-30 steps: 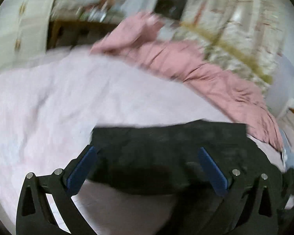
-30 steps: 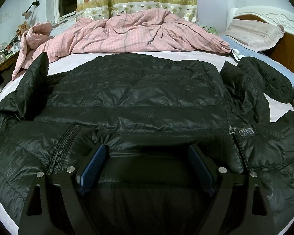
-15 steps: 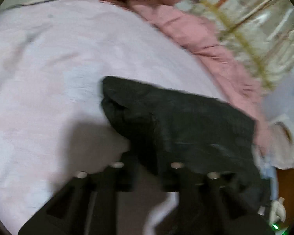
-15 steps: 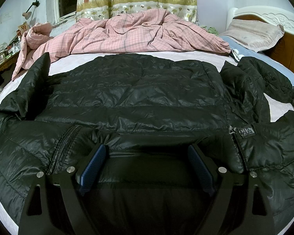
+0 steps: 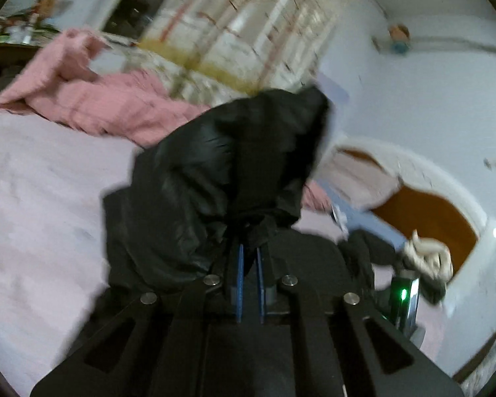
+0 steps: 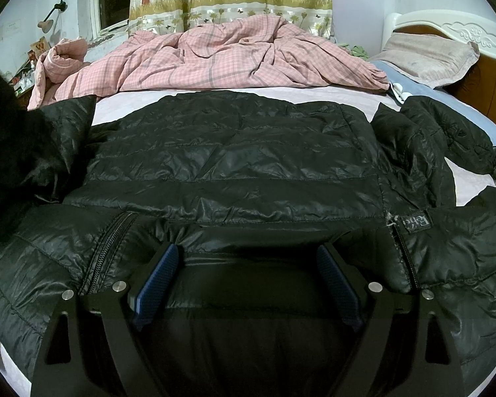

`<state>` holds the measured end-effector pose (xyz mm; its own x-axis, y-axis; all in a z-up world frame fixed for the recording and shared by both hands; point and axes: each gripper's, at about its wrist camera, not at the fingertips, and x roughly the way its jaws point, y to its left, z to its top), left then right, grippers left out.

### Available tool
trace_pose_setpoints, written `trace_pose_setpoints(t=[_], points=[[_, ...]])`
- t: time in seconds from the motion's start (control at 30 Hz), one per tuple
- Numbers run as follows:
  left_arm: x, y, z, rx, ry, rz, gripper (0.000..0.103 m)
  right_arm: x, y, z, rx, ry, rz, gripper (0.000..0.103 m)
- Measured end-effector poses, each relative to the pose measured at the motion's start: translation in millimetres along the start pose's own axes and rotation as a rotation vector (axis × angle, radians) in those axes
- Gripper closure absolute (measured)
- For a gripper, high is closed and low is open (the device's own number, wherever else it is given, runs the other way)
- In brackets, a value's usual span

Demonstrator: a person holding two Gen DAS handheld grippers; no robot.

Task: Fold large clothes

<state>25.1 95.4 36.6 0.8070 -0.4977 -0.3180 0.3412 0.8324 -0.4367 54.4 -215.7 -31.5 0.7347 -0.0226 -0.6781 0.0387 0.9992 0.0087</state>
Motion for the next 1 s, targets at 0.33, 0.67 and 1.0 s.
trace_pose_setpoints(t=[0.33, 0.67, 1.0], points=[[64, -40, -45, 0.108, 0.162, -0.029, 0.097, -28, -18, -3, 0.121, -0.148, 0.007, 0.017], [83, -40, -64, 0.129, 0.255, -0.067, 0.096, -40, -8, 13, 0.191, -0.166, 0.465, 0.020], [77, -65, -71, 0.281, 0.272, -0.147, 0.067, 6, 21, 24, 0.177, -0.039, 0.518, 0.044]])
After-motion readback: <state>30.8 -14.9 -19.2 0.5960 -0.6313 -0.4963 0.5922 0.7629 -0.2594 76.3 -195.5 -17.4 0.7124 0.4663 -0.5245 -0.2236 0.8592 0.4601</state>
